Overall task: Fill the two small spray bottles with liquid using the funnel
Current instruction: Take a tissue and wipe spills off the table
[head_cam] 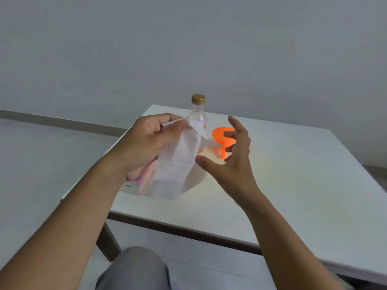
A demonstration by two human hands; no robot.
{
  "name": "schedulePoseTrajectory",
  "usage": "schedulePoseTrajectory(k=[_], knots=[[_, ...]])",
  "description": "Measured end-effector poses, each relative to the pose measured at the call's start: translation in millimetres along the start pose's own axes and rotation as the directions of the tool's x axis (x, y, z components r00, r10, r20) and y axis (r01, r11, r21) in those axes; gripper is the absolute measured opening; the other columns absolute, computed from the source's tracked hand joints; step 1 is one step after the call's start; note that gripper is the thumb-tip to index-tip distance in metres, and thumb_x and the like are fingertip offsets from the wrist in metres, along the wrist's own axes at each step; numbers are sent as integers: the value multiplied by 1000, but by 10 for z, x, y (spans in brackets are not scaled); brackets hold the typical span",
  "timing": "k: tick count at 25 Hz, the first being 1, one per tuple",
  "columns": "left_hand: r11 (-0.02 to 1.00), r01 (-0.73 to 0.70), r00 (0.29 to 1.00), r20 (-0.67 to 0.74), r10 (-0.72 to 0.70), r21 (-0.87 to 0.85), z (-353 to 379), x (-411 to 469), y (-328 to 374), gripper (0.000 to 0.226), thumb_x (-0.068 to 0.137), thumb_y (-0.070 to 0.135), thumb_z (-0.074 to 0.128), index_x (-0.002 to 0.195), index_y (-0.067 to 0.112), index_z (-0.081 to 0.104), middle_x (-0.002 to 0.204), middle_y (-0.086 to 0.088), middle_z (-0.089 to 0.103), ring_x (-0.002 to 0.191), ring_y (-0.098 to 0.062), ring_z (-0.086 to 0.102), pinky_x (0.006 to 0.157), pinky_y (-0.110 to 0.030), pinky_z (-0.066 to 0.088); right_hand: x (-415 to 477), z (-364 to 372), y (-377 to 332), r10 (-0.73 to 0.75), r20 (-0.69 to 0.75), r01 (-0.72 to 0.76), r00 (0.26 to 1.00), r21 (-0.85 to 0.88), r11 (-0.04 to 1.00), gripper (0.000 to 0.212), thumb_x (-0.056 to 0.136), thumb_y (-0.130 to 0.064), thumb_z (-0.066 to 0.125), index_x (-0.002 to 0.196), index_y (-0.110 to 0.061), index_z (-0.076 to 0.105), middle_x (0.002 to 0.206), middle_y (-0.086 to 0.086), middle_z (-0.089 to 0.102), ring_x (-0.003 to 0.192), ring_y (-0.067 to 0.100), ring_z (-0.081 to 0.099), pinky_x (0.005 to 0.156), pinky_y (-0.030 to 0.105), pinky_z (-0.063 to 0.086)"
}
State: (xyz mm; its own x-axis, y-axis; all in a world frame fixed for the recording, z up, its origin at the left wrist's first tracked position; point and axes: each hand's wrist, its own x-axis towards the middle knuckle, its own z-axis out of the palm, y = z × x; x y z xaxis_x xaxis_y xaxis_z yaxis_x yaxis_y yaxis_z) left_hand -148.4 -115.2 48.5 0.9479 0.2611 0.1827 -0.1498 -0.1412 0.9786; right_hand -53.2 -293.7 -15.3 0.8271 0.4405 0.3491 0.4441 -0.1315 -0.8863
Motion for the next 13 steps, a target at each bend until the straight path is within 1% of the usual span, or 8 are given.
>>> schedulePoseTrajectory(k=[1,2,3,4,7,9,11,13], knots=[[997,22,999,47,-19,-70,40,15,-19,26,91,37,66,105,17,74,101,-11,74,88,-21,71,75,-34,58,30,-160,19,77,144,-82,987,32,996,80,66,-50,86,135,-53,45,136,-13,49,118,13,51,88,25,45],[991,42,996,84,-31,-131,83,34,-45,26,91,37,66,106,16,74,101,-9,74,88,-19,70,75,-33,58,55,-311,60,144,306,-183,941,101,978,68,68,-52,83,130,-47,57,133,-15,57,113,9,55,87,26,42],[981,62,993,111,-42,-183,132,54,-79,25,91,36,66,105,17,74,99,-6,74,87,-16,70,73,-30,57,65,-450,120,186,444,-285,877,168,944,53,73,-47,81,124,-36,66,126,-15,66,106,6,58,87,28,39],[969,90,990,130,-61,-229,191,74,-117,23,92,36,65,104,19,74,97,-2,74,85,-13,70,70,-27,56,58,-570,206,215,510,-363,833,210,908,39,80,-40,77,116,-25,71,119,-11,71,102,7,60,89,31,38],[932,178,981,136,-141,-316,376,132,-299,24,93,36,63,107,20,73,95,2,74,81,-10,69,65,-22,54,-33,-791,456,247,467,-452,849,400,797,20,94,-22,68,106,-5,68,105,5,73,100,21,64,94,39,48],[894,246,968,132,-211,-374,522,180,-461,30,93,35,63,115,15,71,108,-4,73,93,-16,70,71,-26,56,-94,-933,575,265,398,-458,878,538,708,12,100,-17,60,99,-7,65,93,5,68,90,24,64,80,32,55],[838,313,950,140,-280,-446,682,230,-625,32,93,36,64,118,16,70,124,-8,68,106,-22,68,78,-32,57,-133,-1091,637,330,373,-498,867,618,609,19,102,-19,55,111,-7,67,86,3,63,81,22,64,68,29,55],[780,390,919,151,-365,-489,837,264,-788,39,92,42,63,126,21,66,131,-4,64,113,-23,66,78,-35,58,-168,-1213,673,431,361,-561,827,580,591,27,102,-22,56,122,-8,67,89,6,72,77,23,71,64,31,58]])
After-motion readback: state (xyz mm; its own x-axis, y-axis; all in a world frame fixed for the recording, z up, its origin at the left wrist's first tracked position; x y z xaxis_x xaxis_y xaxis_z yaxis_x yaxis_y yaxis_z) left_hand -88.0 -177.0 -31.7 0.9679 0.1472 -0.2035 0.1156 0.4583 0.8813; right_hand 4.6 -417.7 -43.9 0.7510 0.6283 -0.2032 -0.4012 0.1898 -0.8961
